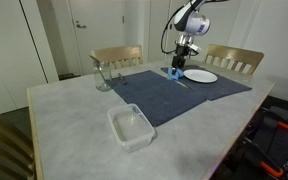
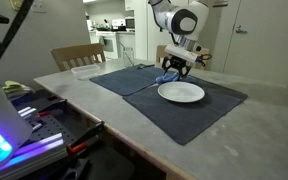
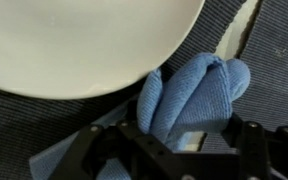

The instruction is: Use the towel to wipe the plate, then put it on the table then repeat two more times

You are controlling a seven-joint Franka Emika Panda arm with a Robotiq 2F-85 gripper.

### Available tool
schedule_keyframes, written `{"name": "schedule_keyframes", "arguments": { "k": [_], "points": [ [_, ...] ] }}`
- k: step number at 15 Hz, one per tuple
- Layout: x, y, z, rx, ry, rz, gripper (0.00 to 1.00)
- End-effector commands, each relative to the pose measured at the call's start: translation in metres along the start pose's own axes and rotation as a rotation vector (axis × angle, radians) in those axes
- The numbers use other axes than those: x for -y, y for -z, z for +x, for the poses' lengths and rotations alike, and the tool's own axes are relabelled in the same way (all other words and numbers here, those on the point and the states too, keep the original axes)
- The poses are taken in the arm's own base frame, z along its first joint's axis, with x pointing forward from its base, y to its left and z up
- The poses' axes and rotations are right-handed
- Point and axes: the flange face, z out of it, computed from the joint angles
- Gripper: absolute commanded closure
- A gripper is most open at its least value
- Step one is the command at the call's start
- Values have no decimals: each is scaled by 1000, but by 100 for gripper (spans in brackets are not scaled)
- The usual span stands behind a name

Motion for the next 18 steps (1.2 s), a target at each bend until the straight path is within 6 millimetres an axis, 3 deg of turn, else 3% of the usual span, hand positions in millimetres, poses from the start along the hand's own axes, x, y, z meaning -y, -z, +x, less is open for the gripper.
{"name": "schedule_keyframes", "arguments": {
  "k": [1, 7, 8, 18],
  "points": [
    [8, 4, -8, -12, 13, -16, 54],
    [4, 13, -5, -29, -21, -35, 96],
    [3, 15, -4, -27, -38, -40, 99],
    [-1, 41, -6, 54, -212, -74, 96]
  ]
}}
